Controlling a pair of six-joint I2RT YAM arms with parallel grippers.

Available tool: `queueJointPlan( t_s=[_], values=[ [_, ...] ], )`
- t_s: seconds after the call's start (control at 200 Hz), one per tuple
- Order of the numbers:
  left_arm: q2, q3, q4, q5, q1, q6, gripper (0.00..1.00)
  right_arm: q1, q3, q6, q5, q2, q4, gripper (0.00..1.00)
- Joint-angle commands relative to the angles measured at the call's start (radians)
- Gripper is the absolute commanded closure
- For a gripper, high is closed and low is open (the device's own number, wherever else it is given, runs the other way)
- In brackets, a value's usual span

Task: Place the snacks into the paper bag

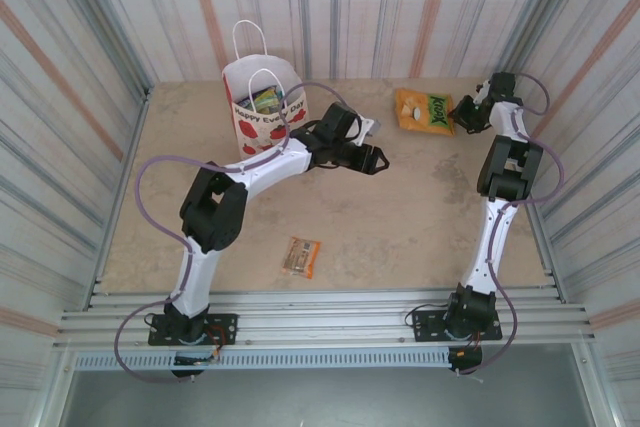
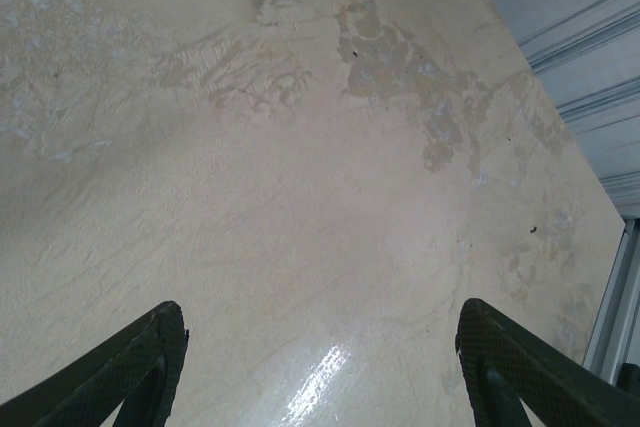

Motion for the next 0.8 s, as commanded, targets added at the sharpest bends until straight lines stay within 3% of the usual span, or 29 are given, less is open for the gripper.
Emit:
queueJointPlan(
  t_s=[0.0, 0.21, 0.516, 0.792],
  values=[
    [0.014, 0.028, -0.015, 0.02, 0.01, -0.005, 0.25, 0.007, 0.027, 0.016, -0.021, 0.029, -0.016, 0.82],
    [0.014, 0.053, -0.041, 0.019, 0.011, -0.004, 0.27, 0.021, 0.004, -0.049, 0.018, -0.036, -0.037, 0.99],
    [-0.022, 0.024, -0.051, -0.014, 0.012, -0.01, 0.28, 0.032, -0.17, -0.093, 0.052, -0.226, 0.019, 1.0],
    [-0.158, -0.085, -0.023, -0.05, 0.006, -0.018, 0.28, 0.079, -0.44, -0.19, 0.144, -0.485, 0.052, 1.0]
  ],
)
